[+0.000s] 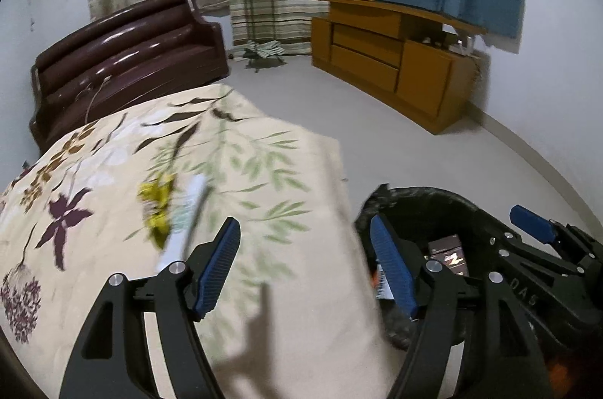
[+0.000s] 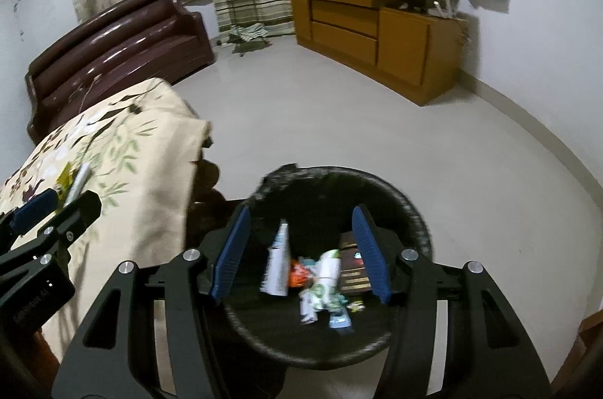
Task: Collect trash
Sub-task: 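Move both open tools back over the wrapper and tube on the bed, then grasp the white-and-green tube with the right tool, then grasp the yellow snack wrapper with the left tool while the right tool holds the tube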
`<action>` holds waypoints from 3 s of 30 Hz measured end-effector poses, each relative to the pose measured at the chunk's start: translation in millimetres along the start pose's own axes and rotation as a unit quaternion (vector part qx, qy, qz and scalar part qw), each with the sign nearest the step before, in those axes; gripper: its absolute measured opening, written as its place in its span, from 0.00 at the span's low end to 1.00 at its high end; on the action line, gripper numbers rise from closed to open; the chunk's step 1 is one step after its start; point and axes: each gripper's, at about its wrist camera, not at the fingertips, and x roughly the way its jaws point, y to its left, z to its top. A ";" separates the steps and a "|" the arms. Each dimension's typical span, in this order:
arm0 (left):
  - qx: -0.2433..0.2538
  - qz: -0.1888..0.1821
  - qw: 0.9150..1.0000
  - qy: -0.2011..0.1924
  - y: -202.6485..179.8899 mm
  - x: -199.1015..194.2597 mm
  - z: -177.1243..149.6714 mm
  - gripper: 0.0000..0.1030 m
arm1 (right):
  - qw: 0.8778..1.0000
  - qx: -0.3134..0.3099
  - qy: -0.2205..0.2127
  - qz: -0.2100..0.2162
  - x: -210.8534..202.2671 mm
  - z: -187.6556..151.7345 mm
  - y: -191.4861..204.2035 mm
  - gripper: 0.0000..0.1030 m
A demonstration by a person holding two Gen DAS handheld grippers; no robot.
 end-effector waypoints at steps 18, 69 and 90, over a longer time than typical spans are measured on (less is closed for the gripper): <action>-0.091 0.092 0.991 0.015 145.0 -18.8 -31.2 0.68 | 0.995 -0.071 0.019 0.075 6.7 5.7 130.6 0.61; -0.132 0.098 0.986 0.029 200.3 -13.8 -47.9 0.68 | 0.982 -0.145 0.069 0.100 48.2 7.2 222.9 0.16; -0.122 0.079 0.989 0.030 182.9 -5.4 -33.7 0.68 | 0.983 -0.132 0.062 0.110 47.9 15.6 207.7 0.08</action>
